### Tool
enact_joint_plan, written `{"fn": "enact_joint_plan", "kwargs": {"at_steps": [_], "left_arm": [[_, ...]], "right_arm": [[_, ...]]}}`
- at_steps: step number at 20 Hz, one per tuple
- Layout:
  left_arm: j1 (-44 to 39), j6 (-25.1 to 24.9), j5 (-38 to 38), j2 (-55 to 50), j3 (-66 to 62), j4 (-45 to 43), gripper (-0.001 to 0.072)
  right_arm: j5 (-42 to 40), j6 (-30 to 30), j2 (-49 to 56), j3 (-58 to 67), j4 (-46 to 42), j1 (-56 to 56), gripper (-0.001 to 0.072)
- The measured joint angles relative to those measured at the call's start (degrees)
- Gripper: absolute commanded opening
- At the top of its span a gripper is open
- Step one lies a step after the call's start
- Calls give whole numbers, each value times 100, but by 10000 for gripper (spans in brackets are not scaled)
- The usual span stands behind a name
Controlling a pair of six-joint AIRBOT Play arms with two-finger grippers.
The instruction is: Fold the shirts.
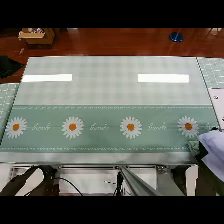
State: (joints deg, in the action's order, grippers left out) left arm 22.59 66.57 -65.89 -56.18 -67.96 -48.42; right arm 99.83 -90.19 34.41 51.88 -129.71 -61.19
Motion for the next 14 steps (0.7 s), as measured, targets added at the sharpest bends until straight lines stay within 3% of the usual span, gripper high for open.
{"fn": "enact_joint_plan", "kwargs": {"at_steps": [1,2,3,6,7,9,10,11,14], "left_arm": [[15,0,20,0,0,2,30],[28,0,33,0,0,2,30],[39,0,61,0,0,0,30],[61,-2,76,0,0,2,33],[61,-4,92,0,0,2,97],[61,-7,90,-2,0,0,420],[46,-4,87,-2,0,0,523],[11,-2,85,-4,0,2,524],[-315,0,127,-42,0,2,524]], "right_arm": [[-151,-2,-7,-122,-83,-201,182],[-295,-9,-20,-223,-103,-398,452],[-407,-11,-24,-310,-149,-570,606],[-839,-63,-35,-490,-136,-942,601],[-1034,-90,-37,-520,-70,-986,600],[-1646,-92,-37,-553,529,-911,591],[-2057,-9,-35,-557,1123,-787,532],[-2452,164,-26,-562,1840,-605,485],[-3436,802,254,-540,4347,446,477]]}}
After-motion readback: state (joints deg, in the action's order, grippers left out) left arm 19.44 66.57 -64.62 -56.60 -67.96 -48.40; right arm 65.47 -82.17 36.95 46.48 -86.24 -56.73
